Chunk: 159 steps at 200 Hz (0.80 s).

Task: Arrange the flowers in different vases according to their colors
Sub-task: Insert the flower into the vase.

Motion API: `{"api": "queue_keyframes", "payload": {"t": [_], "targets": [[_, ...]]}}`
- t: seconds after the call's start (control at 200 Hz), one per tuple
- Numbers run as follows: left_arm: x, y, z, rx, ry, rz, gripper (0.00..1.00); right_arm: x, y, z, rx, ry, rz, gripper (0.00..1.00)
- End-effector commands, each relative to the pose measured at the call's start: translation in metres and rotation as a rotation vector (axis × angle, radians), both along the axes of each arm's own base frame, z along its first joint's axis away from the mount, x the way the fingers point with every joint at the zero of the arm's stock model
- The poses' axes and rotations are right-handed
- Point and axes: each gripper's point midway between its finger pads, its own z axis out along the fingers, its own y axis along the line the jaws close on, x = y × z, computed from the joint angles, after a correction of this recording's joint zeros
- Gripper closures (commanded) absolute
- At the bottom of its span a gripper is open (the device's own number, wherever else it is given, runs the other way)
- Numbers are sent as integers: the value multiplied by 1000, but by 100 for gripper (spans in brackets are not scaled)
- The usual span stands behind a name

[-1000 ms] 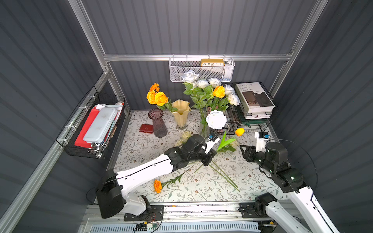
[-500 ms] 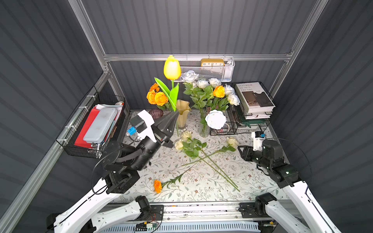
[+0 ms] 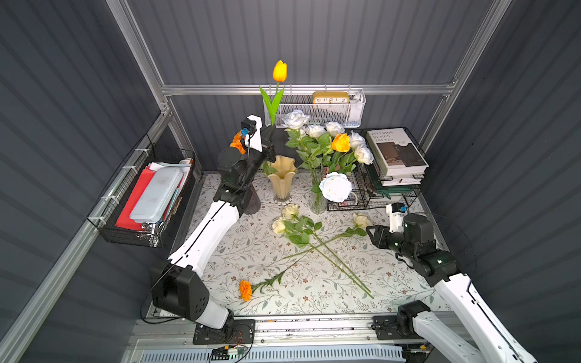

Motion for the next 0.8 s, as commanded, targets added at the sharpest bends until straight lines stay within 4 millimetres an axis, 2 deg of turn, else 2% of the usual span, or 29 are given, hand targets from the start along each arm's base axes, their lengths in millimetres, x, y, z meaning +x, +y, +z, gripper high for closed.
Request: {"api": "queue_keyframes", "payload": {"t": [0.0,0.1,0.315,0.515,0.61,0.62,0.72,0.791], "targets": [[-16,-3,44,-71,-147,-77,100,3,2,-6,-2,-8,17,56],[2,-6,26,-68,-126,-60,100,5,2,-10,-7,-4,22,56],[41,-13,-32,-45,-39,-23,100,6,3,-13,-3,2,32,56],[63,-12,-74,-52,4,8,100,4,2,-11,-2,-6,37,56],[67,-12,-82,-62,11,15,100,2,2,-12,0,-9,39,56],[69,-13,-96,-53,38,16,100,2,3,-11,2,-11,40,56],[73,-11,-113,-57,70,29,90,0,3,-11,6,-18,44,55],[74,-11,-121,-54,96,29,74,-1,4,-9,8,-21,48,54]]}}
